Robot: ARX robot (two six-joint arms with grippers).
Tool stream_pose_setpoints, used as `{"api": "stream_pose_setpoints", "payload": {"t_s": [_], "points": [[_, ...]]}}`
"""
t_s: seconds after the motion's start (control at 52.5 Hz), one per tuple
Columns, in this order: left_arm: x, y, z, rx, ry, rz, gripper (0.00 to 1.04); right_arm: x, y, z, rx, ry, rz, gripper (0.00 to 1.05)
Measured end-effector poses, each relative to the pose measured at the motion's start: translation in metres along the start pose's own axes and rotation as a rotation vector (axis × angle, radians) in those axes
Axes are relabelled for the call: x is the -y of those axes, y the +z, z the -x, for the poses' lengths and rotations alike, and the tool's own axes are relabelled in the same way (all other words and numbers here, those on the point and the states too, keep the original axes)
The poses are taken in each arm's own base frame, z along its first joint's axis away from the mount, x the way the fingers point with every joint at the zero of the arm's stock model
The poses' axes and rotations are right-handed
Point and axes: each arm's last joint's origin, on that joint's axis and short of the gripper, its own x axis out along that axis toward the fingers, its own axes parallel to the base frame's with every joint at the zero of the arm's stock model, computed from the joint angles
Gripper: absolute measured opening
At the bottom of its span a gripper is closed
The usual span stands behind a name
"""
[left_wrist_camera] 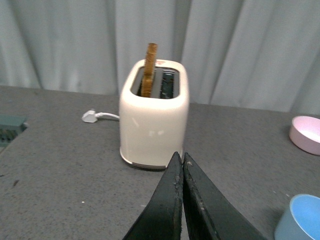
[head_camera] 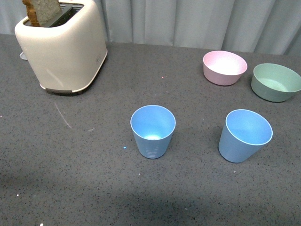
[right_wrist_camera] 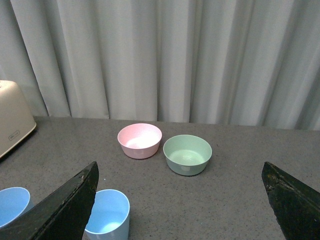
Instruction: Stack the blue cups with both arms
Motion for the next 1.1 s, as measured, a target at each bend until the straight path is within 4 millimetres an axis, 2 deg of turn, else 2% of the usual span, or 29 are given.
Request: {"api": "stream_pose_setpoints", "payload": {"t_s": [0.152,1.104], "points": [[-0.009,0.001,0.010,0.002,0.016,0.001,0.04,0.000,0.000,0.000,0.000,0.000,0.000,0.95],[-0.009,0.010,0.045,0.037,0.009,0.000,0.04,0.000,0.000,0.000,0.000,0.000,0.000,0.95]]}}
